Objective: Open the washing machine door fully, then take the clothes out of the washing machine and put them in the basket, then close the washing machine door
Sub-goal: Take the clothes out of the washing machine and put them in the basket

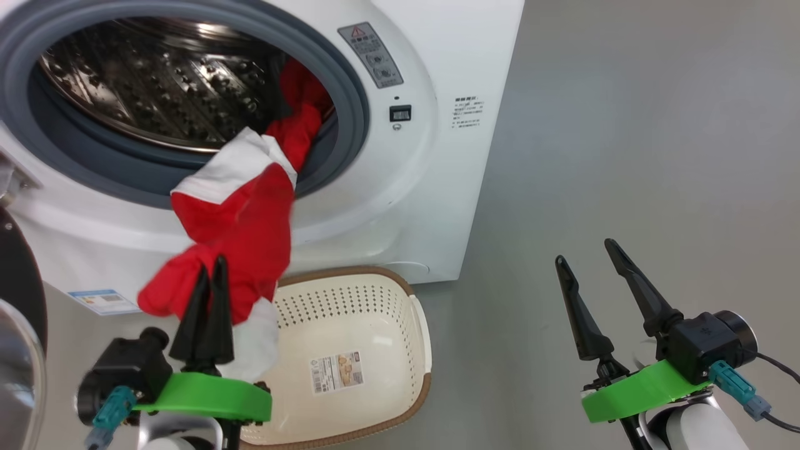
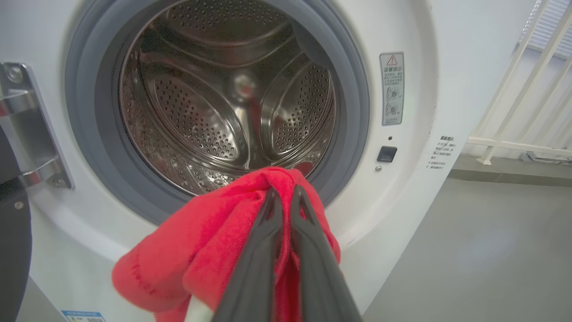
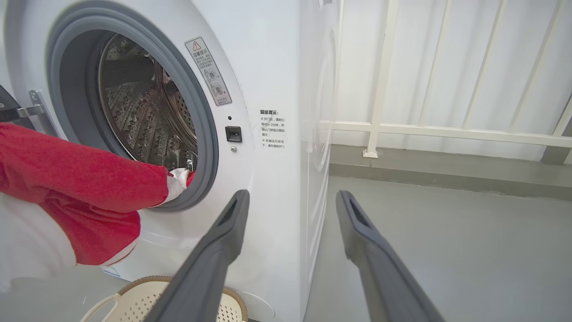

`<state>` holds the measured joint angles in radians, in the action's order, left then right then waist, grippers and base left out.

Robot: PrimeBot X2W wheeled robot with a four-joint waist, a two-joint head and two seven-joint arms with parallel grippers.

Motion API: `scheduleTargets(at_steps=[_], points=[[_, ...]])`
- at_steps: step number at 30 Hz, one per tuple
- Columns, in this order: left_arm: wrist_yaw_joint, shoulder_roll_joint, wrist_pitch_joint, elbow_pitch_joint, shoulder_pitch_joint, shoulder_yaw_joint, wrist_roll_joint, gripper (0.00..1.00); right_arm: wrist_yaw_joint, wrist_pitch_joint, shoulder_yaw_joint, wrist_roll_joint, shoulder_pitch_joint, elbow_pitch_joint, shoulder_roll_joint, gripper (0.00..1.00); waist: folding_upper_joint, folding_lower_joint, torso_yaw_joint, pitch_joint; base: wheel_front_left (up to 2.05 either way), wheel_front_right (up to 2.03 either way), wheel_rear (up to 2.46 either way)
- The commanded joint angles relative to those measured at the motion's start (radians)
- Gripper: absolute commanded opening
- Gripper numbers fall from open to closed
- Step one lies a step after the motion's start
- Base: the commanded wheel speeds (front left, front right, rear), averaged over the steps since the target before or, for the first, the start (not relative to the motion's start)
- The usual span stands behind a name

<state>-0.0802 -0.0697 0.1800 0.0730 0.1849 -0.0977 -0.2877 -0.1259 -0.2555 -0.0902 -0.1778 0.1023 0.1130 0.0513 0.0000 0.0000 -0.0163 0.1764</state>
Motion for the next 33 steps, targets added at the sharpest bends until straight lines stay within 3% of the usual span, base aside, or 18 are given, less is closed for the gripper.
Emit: scheduleTargets(at_steps=[1, 7, 21, 33], points=[[-0.002, -0.01, 0.003, -0.011, 0.016, 0.028, -0.013, 0.0, -0.005, -0.006, -0.026, -0.011, 0.013, -0.024, -0.001, 1.0, 0.0, 0.0, -0.005, 0.011, 0.0, 0.0, 0.0], [0.024, 0.003, 0.03, 0.175, 0.071, 0.031, -0.082, 0.0, -0.005, -0.006, -0.033, -0.014, 0.027, -0.018, -0.001, 1.0, 0.0, 0.0, -0.024, 0.041, 0.0, 0.0, 0.0], [0.073, 0.014, 0.079, 0.635, 0.281, 0.023, -0.121, 0.0, -0.005, -0.006, -0.045, -0.019, 0.067, -0.016, -0.001, 1.0, 0.0, 0.0, -0.059, 0.154, 0.0, 0.0, 0.0], [0.139, 0.018, 0.032, 1.038, 0.485, 0.0, -0.18, 0.0, -0.005, -0.006, -0.066, -0.029, 0.114, -0.012, -0.001, 1.0, 0.0, 0.0, -0.098, 0.277, 0.0, 0.0, 0.0]])
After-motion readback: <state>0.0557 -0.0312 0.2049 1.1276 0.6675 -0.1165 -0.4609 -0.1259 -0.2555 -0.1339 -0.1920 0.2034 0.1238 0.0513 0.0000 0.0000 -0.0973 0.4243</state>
